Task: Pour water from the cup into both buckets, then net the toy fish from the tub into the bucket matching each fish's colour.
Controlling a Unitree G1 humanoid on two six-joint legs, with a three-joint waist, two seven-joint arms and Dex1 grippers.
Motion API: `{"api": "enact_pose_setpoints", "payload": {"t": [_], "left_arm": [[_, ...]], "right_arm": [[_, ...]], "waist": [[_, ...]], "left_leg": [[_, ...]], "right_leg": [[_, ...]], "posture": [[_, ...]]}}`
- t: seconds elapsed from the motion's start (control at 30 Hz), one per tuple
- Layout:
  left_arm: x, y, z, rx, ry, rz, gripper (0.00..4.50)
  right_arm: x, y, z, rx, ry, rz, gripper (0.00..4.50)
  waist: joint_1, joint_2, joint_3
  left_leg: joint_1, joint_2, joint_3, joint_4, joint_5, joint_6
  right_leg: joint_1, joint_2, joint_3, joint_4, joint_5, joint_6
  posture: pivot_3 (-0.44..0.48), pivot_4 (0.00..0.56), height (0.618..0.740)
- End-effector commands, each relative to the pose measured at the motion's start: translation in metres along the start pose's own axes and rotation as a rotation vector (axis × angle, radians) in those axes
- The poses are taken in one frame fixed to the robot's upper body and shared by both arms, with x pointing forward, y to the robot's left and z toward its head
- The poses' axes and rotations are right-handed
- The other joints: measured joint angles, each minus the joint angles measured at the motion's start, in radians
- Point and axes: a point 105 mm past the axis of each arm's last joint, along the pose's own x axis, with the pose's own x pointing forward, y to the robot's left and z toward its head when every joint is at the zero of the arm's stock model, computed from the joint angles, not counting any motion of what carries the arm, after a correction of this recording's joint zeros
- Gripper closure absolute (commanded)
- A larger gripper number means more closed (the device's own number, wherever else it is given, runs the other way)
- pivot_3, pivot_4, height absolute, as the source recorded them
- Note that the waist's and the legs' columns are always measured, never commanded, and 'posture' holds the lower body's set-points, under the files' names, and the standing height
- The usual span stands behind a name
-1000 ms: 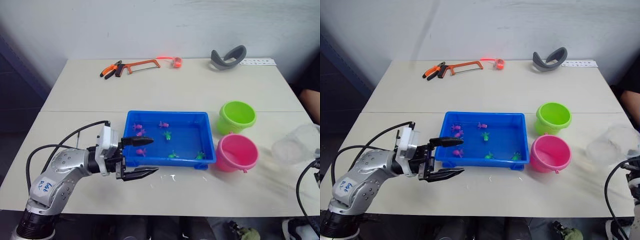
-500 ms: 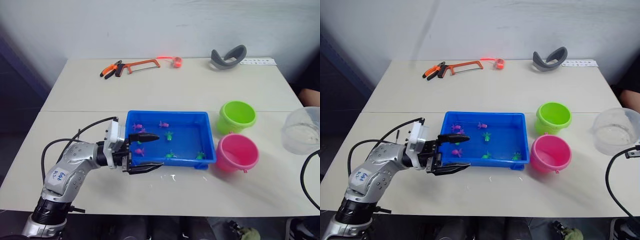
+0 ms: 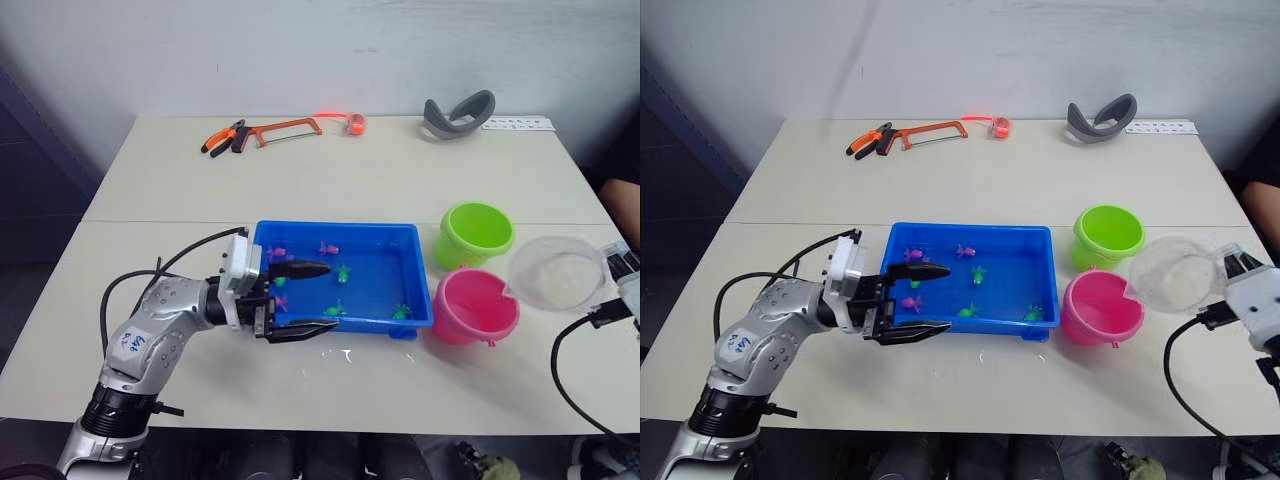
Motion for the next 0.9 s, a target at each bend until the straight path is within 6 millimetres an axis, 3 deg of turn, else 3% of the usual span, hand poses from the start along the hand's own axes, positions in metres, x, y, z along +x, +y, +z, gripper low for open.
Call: {"api": "enact_pose_setpoints", "payload": {"t": [0.03, 0.23, 0.9], "left_arm": [[0.0051, -0.0027, 0.0046, 0.023, 0.0, -0.028, 0.0], [0.0076, -0.0013, 0.0058, 0.027, -0.005, -0.025, 0.0], [0.0096, 0.0024, 0.006, 0.035, -0.012, -0.002, 0.0]], "right_arm": [[0.0, -0.0046, 0.0168, -0.154, -0.085, 0.005, 4.43], [0.0007, 0.0022, 0.0147, -0.251, -0.103, 0.026, 4.43], [0.0068, -0.0044, 0.0201, -0.39, -0.119, -0.093, 4.43]], "waist": [[0.0, 0.0, 0.0], [-0.001, 0.0, 0.0], [-0.001, 0.0, 0.0]], "left_leg": [[0.0, 0.0, 0.0, 0.0, 0.0, 0.0], [0.0, 0.0, 0.0, 0.0, 0.0, 0.0], [0.0, 0.0, 0.0, 0.001, 0.001, -0.002]], "right_leg": [[0.0, 0.0, 0.0, 0.0, 0.0, 0.0], [0.0, 0.001, 0.001, 0.0, 0.0, 0.0], [0.0, 0.001, 0.001, 0.0, 0.0, 0.0]], "posture": [[0.0, 0.15, 0.74], [0.0, 0.15, 0.74], [0.0, 0.15, 0.74]]}}
